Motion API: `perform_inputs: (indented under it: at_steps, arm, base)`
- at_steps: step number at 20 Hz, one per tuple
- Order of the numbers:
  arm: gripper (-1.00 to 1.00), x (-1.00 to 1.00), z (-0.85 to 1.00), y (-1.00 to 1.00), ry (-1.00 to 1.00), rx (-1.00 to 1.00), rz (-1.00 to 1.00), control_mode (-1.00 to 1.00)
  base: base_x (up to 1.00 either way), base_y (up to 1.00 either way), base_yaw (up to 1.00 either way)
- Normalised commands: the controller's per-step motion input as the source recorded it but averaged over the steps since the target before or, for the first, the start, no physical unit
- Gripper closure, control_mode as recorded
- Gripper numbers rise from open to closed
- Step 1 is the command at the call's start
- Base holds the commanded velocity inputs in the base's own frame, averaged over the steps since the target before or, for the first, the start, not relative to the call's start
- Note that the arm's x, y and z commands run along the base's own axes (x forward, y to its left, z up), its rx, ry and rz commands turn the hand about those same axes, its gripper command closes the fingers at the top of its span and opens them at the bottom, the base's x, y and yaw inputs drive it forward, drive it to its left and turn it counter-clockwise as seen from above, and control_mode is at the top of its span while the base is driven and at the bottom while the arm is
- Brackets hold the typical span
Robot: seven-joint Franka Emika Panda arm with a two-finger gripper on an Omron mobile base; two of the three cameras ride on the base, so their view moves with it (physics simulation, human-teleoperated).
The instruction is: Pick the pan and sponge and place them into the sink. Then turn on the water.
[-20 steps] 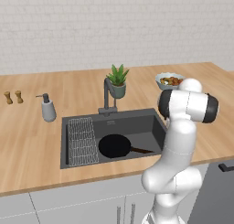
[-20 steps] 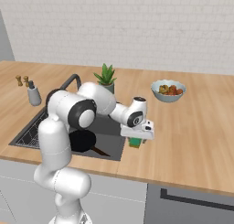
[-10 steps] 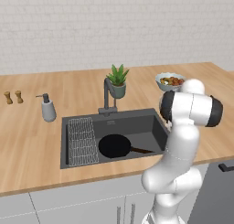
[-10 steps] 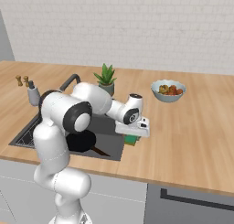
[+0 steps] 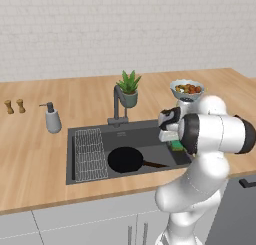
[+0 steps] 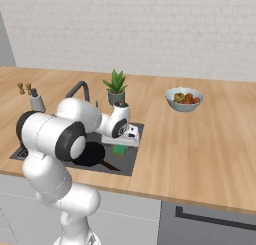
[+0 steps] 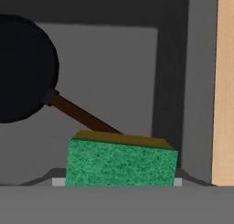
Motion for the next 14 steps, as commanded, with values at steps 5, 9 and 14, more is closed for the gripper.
perform_inputs:
  at_steps: [5, 9, 14]
  arm:
    - [1.0, 0.13, -0.05, 0.94, 0.14, 0.02, 0.03, -1.0]
    - [1.0, 0.46, -0.64, 0.68, 0.09, 0.0, 0.0, -1.0]
    - [1.0, 0.63, -0.67, 0.2, 0.0, 0.0, -0.01, -1.0]
  base:
    - [0.0, 0.0, 0.0]
    - [0.0, 0.0, 0.0]
    - [0.0, 0.0, 0.0]
